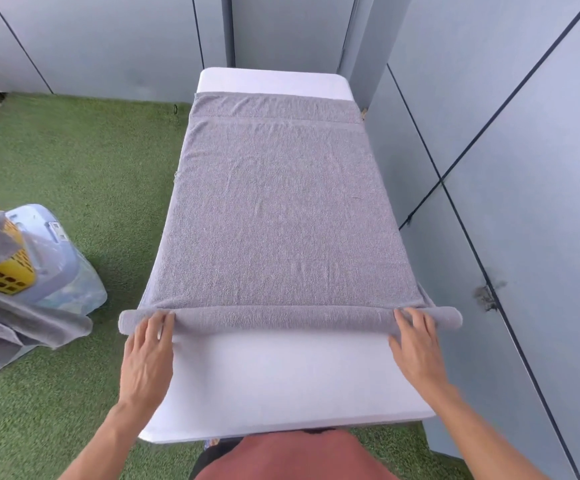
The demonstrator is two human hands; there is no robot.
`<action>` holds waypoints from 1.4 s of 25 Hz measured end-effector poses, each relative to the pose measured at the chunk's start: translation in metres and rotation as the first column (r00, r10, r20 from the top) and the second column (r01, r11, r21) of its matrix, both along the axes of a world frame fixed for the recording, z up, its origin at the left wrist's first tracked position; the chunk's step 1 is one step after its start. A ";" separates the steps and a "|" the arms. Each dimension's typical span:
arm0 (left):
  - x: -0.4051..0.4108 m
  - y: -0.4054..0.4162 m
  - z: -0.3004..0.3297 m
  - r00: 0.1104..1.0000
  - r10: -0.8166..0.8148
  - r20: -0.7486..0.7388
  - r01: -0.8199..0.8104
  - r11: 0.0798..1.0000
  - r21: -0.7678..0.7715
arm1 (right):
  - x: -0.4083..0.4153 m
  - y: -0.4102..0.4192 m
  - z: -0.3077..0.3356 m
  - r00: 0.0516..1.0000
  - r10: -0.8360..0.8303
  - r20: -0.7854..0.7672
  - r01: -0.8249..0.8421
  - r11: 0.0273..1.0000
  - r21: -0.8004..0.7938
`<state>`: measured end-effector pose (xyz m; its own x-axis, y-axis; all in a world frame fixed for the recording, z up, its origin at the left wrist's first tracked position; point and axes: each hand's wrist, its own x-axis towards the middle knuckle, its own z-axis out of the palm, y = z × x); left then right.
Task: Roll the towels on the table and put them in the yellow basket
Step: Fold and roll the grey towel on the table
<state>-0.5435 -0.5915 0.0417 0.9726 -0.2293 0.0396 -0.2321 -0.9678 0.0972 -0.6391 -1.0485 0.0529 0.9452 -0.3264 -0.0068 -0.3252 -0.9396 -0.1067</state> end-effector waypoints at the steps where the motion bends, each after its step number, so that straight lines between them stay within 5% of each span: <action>1: 0.010 -0.001 0.001 1.000 -0.009 -0.007 0.009 1.000 -0.009 | 0.010 -0.003 0.002 0.999 -0.024 -0.030 0.025 0.999 0.027; 5: 0.038 0.001 0.010 0.998 -0.015 -0.058 0.014 1.000 -0.027 | 0.030 -0.011 0.017 0.977 -0.034 -0.211 0.041 0.999 0.029; 9: 0.025 0.020 0.011 0.951 0.004 -0.309 -0.009 1.000 -0.014 | 0.008 -0.025 0.027 0.923 0.082 -0.376 -0.022 0.986 0.163; 13: 0.051 0.022 0.017 0.876 0.070 -0.478 -0.255 0.908 -0.333 | 0.026 -0.037 0.030 0.928 -0.226 -0.295 0.359 0.750 0.555; 15: 0.052 0.017 0.021 0.946 0.140 -0.293 -0.241 0.907 -0.345 | 0.031 -0.035 0.029 0.939 -0.327 -0.105 0.336 0.810 0.480; 17: 0.033 0.010 0.018 0.991 0.123 -0.044 -0.129 0.977 -0.170 | 0.017 -0.019 0.024 0.969 -0.240 0.061 0.223 0.952 0.210; 20: -0.008 -0.002 0.008 0.997 0.059 0.054 -0.053 0.993 -0.102 | -0.018 0.007 0.012 0.991 -0.064 0.116 0.069 0.997 -0.038; 28: 0.047 -0.005 0.011 0.996 -0.011 -0.086 0.006 0.998 -0.059 | 0.035 -0.014 0.014 0.989 -0.077 -0.126 0.099 0.979 0.177; 33: 0.020 0.011 0.012 0.953 0.001 -0.303 -0.032 0.995 -0.097 | 0.005 -0.021 0.027 0.949 0.010 -0.314 0.067 0.970 0.233; 35: 0.030 0.019 0.017 0.902 -0.016 -0.431 -0.078 0.977 -0.199 | 0.011 -0.031 0.037 0.903 -0.014 -0.430 0.182 0.918 0.352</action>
<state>-0.5130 -0.5729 0.0583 0.9122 -0.2310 -0.3385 -0.0928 -0.9209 0.3785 -0.6278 -1.0798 0.0902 0.7913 -0.3104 -0.5268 -0.5060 -0.8161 -0.2792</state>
